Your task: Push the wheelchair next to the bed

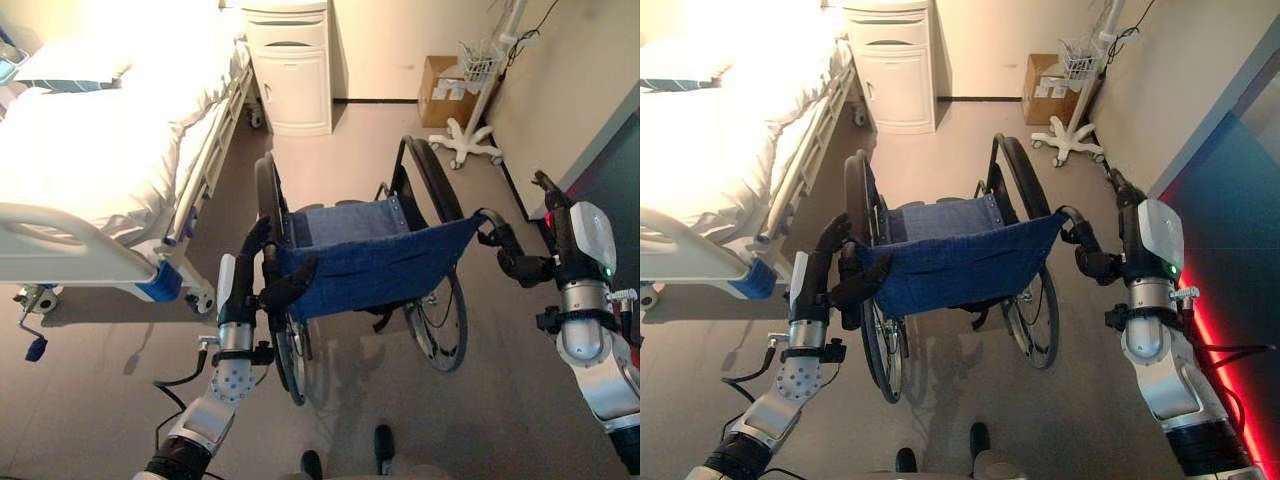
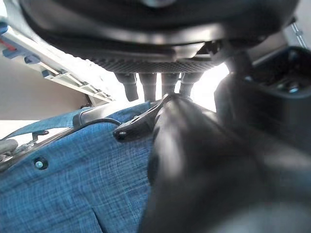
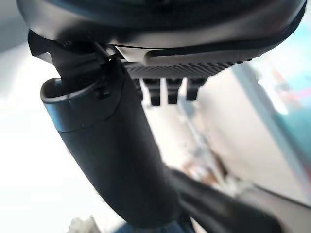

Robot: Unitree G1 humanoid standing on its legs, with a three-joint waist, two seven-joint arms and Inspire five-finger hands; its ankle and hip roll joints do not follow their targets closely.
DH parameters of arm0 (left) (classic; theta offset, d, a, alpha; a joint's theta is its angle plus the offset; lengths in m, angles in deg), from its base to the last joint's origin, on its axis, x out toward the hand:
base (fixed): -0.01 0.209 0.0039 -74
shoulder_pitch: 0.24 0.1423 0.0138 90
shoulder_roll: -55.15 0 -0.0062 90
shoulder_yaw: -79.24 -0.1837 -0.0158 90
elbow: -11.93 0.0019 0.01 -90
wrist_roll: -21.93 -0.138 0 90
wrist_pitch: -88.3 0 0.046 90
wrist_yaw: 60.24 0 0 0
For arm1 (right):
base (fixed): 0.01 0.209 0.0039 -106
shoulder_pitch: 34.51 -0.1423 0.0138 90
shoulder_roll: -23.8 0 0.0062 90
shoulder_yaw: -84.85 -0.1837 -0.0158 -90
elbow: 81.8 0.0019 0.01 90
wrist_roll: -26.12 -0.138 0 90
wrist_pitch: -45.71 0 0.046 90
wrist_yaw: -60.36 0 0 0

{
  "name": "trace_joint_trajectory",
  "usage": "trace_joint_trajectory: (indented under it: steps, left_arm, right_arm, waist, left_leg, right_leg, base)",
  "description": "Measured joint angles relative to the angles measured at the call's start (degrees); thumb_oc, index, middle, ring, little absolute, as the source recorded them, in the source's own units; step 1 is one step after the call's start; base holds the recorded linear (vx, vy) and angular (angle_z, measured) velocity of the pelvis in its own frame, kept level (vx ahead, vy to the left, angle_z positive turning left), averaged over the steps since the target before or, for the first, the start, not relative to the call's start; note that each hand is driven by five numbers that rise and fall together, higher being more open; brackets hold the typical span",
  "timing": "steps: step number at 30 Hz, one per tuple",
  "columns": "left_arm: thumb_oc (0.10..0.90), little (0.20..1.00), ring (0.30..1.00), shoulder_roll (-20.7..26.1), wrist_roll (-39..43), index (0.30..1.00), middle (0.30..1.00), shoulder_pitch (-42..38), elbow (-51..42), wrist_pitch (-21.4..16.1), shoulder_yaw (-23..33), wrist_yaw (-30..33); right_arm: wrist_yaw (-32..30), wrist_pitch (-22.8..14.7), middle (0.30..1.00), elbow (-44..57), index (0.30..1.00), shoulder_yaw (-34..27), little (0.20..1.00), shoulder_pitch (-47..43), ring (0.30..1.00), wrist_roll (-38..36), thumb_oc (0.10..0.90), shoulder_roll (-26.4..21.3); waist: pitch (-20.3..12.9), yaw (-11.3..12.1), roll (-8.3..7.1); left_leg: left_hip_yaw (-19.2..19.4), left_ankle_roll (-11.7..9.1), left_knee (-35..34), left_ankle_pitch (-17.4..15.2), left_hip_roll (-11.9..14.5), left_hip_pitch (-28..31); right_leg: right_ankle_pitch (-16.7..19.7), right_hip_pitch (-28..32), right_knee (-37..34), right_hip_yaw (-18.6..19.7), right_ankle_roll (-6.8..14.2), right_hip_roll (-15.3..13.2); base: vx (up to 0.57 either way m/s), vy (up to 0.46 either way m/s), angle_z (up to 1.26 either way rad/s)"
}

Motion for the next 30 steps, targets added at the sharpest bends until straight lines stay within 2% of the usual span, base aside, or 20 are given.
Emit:
trace_joint_trajectory:
  steps: [2, 5, 7, 11, 13, 15, 16, 17, 18, 21, 24, 26, 30]
  left_arm:
    - [0.800, 0.900, 0.900, 0.0, -1.6, 0.900, 0.900, 0.0, -0.6, 0.0, 0.0, 1.6]
    - [0.800, 0.900, 0.900, 0.0, -4.1, 0.900, 0.900, 0.1, -3.6, -0.3, 0.4, 7.1]
    - [0.800, 0.900, 0.900, -0.1, -6.1, 0.900, 0.900, 0.5, -6.8, -2.1, 1.9, 12.7]
    - [0.800, 0.900, 0.900, -0.7, -12.9, 0.900, 0.900, 0.3, -12.3, -4.6, 3.6, 22.8]
    - [0.800, 0.900, 0.900, -1.4, -18.2, 0.900, 0.900, 0.3, -14.5, -5.8, 3.4, 27.1]
    - [0.800, 0.900, 0.900, -1.9, -24.5, 0.900, 0.900, 0.1, -16.2, -7.2, 1.8, 31.1]
    - [0.800, 0.900, 0.900, -1.9, -26.0, 0.900, 0.900, -0.1, -16.2, -7.3, 1.0, 32.3]
    - [0.800, 0.900, 0.900, -2.4, -29.0, 0.900, 0.900, -0.4, -16.0, -7.3, -0.7, 34.5]
    - [0.800, 0.900, 0.900, -2.8, -31.4, 0.900, 0.900, -0.9, -16.0, -7.3, -2.2, 35.9]
    - [0.800, 0.900, 0.900, -3.4, -37.8, 0.900, 0.900, -2.7, -16.0, -8.4, -5.4, 37.9]
    - [0.800, 0.900, 0.900, -3.2, -40.6, 0.900, 0.900, -3.5, -16.0, -8.8, -6.7, 39.1]
    - [0.800, 0.900, 0.900, -3.1, -42.2, 0.900, 0.900, -3.9, -15.8, -9.5, -6.8, 39.5]
    - [0.800, 0.900, 0.900, -2.7, -44.3, 0.900, 0.900, -5.1, -11.8, -12.8, -9.4, 40.1]
  right_arm:
    - [-2.3, -2.4, 0.900, 0.0, 0.900, -0.4, 0.900, -0.6, 0.900, 0.0, 0.800, -0.3]
    - [-5.5, -6.8, 0.900, 0.3, 0.900, -3.0, 0.900, 0.5, 0.900, -0.2, 0.800, 0.5]
    - [-7.0, -10.7, 0.900, 3.4, 0.900, -6.3, 0.900, 3.9, 0.900, -3.8, 0.800, 3.3]
    - [-6.1, -19.0, 0.900, 8.1, 0.900, -5.7, 0.900, 6.9, 0.900, -21.6, 0.800, 14.0]
    - [-3.4, -22.1, 0.900, 9.1, 0.900, -2.8, 0.900, 7.1, 0.900, -32.0, 0.800, 19.1]
    - [2.4, -24.6, 0.900, 9.5, 0.900, 2.2, 0.900, 7.5, 0.900, -46.2, 0.800, 23.7]
    - [4.3, -25.1, 0.900, 9.5, 0.900, 3.7, 0.900, 7.5, 0.900, -50.2, 0.800, 24.9]
    - [7.8, -26.0, 0.900, 9.5, 0.900, 6.6, 0.900, 7.5, 0.900, -57.1, 0.800, 28.1]
    - [10.4, -26.4, 0.900, 9.5, 0.900, 8.9, 0.900, 7.7, 0.900, -61.9, 0.800, 30.0]
    - [19.5, -26.2, 0.900, 9.5, 0.900, 14.7, 0.900, 7.9, 0.900, -74.6, 0.800, 30.6]
    - [25.9, -25.0, 0.900, 9.5, 0.900, 16.4, 0.900, 7.9, 0.900, -84.2, 0.800, 30.7]
    - [32.2, -22.4, 0.900, 9.5, 0.900, 16.8, 0.900, 7.9, 0.900, -92.0, 0.800, 30.6]
    - [42.0, -19.2, 0.900, 9.4, 0.900, 19.1, 0.900, 8.0, 0.900, -99.5, 0.800, 29.5]
  waist:
    - [0.0, 0.0, 0.00]
    - [0.0, 0.3, 0.00]
    - [0.0, 0.2, 0.00]
    - [-0.1, -0.2, -0.04]
    - [-0.1, -0.7, -0.02]
    - [-0.2, -1.4, 0.18]
    - [-0.2, -1.5, 0.27]
    - [-0.4, -1.7, 0.46]
    - [-0.5, -1.7, 0.63]
    - [-1.0, -1.5, 1.28]
    - [-1.5, -1.4, 1.66]
    - [-1.8, -1.4, 1.71]
    - [-3.2, -1.3, 1.70]
  left_leg:
    - [0.0, 0.0, 0.0, 0.0, 0.0, 0.0]
    - [-0.2, 0.0, 0.0, 0.0, 0.0, -0.1]
    - [-0.2, 0.0, 0.2, 0.0, 0.0, -0.1]
    - [0.0, 0.0, 0.0, 0.0, 0.0, 0.0]
    - [0.0, 0.0, 0.0, 0.0, 0.0, 0.0]
    - [0.0, 0.0, 0.0, 0.0, 0.0, 0.0]
    - [0.0, 0.0, 0.0, 0.0, 0.0, 0.1]
    - [0.1, 0.0, 0.0, 0.0, 0.1, 0.1]
    - [0.2, 0.0, 0.0, 0.0, 0.1, 0.2]
    - [0.1, 0.0, 0.0, 0.0, 0.0, 0.2]
    - [0.1, 0.0, 0.4, 0.0, 0.0, 0.1]
    - [0.1, 0.0, 0.4, 0.0, 0.1, 0.1]
    - [-0.1, 0.0, 0.3, 0.0, 0.1, -0.2]
  right_leg:
    - [0.0, 0.0, 0.0, 0.0, 0.0, 0.0]
    - [0.0, -0.1, 0.0, -0.1, 0.0, 0.0]
    - [-0.1, -0.1, 0.0, 0.0, 0.0, 0.1]
    - [-0.1, -0.1, 0.1, 0.3, 0.0, 0.2]
    - [-0.1, -0.1, 0.2, 0.4, 0.0, 0.2]
    - [-0.3, -0.1, 0.2, 0.5, 0.2, 0.1]
    - [-0.2, -0.1, 0.2, 0.5, 0.2, 0.1]
    - [-0.3, -0.1, 0.2, 0.6, 0.2, 0.0]
    - [-0.2, -0.1, 0.2, 0.6, 0.2, 0.0]
    - [0.0, -0.1, 0.2, 0.6, 0.0, 0.0]
    - [0.0, -0.1, 0.2, 0.4, 0.0, 0.0]
    - [0.0, -0.1, 0.2, 0.4, 0.0, 0.0]
    - [-0.1, -0.1, 0.2, 0.2, 0.0, 0.1]
  base:
    - [0.04, 0.011, 0.01]
    - [0.01, -0.012, 0.02]
    - [-0.01, -0.042, 0.01]
    - [0.01, -0.022, -0.04]
    - [0.02, 0.000, -0.01]
    - [0.04, 0.004, 0.00]
    - [0.04, 0.005, -0.02]
    - [0.04, 0.005, -0.04]
    - [0.05, 0.002, -0.02]
    - [0.04, -0.012, 0.01]
    - [0.01, -0.012, 0.01]
    - [0.00, -0.048, 0.01]
    - [-0.01, -0.065, 0.02]
